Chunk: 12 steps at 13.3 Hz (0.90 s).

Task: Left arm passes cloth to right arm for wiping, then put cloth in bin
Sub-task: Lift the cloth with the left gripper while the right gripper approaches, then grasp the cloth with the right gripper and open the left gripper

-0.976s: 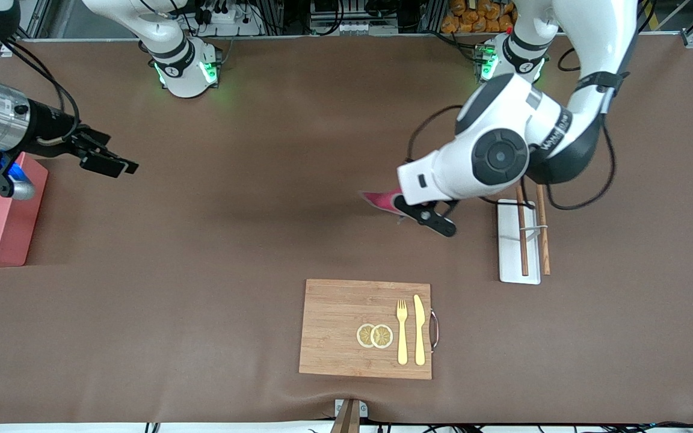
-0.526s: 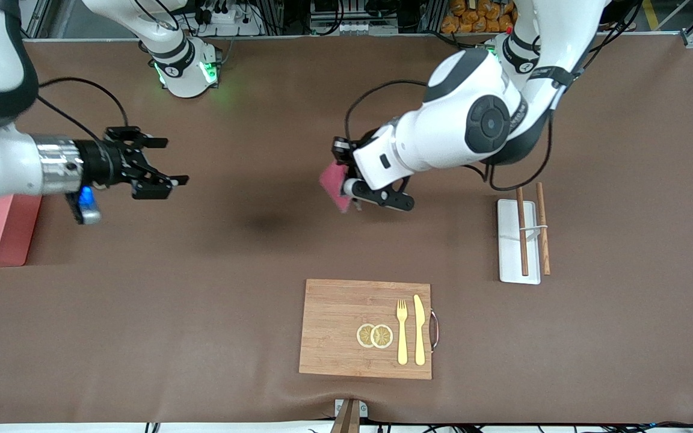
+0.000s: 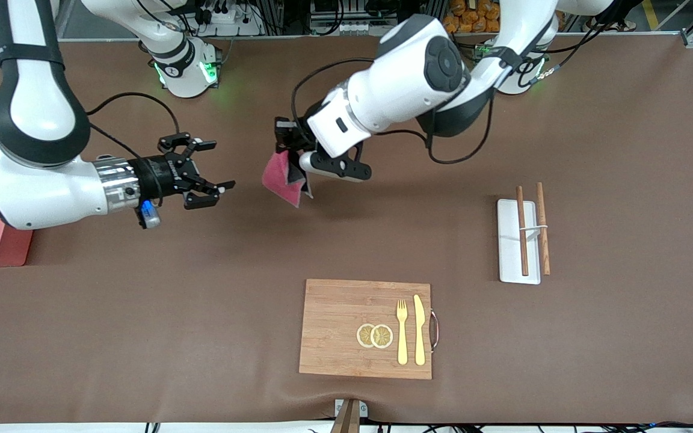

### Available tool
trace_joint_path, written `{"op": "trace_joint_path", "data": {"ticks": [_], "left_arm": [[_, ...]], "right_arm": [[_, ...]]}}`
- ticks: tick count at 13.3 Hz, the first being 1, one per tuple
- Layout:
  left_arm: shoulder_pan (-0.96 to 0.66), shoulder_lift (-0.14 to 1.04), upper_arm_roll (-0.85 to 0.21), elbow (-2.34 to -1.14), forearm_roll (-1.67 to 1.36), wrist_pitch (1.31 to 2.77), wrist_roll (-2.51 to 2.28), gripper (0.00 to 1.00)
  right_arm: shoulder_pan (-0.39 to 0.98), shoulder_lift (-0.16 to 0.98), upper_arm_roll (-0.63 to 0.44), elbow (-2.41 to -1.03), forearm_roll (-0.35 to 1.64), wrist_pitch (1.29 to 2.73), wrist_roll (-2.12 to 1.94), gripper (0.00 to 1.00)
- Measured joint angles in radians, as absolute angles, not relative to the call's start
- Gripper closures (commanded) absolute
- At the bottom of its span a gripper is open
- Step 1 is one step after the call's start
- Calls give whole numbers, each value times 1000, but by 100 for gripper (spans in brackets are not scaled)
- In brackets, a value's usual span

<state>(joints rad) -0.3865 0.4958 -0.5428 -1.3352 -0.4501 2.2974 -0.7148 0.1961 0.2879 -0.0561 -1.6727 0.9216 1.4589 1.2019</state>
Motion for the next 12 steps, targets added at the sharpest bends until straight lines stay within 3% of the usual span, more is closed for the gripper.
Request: {"op": "trace_joint_path", "data": {"ticks": [2,4,5,6,7,9,10,11,12], "left_arm": [[-405,496,-543,-1335,-450,2351,-745,100],[-413,496,-543,-1335,-450,2372,-750,100],[-415,498,-543,-1335,-450,2376,-751,100],[-416,500,-543,-1335,-450,2378,-751,100],[-416,501,-542,-1335,-450,2380,-751,100],[-416,502,-540,-1336,-450,2380,-751,100],[-415,502,-538,-1336,-450,2381,-750,70],[-414,502,-536,-1336,-450,2382,-746,1],[-413,502,-533,-1336,-440,2382,-728,0]], "right_arm": [[257,288,-55,-1677,936,1527,1263,0],[332,286,-53,-1677,939,1575,1321,28],[358,283,-53,-1677,940,1584,1334,53],[371,277,-53,-1677,940,1585,1341,87],[374,269,-53,-1677,940,1585,1343,100],[374,262,-58,-1677,940,1584,1343,100],[373,262,-61,-1677,940,1584,1343,100],[372,262,-64,-1679,940,1584,1343,100],[371,262,-65,-1680,940,1584,1339,100]]}}
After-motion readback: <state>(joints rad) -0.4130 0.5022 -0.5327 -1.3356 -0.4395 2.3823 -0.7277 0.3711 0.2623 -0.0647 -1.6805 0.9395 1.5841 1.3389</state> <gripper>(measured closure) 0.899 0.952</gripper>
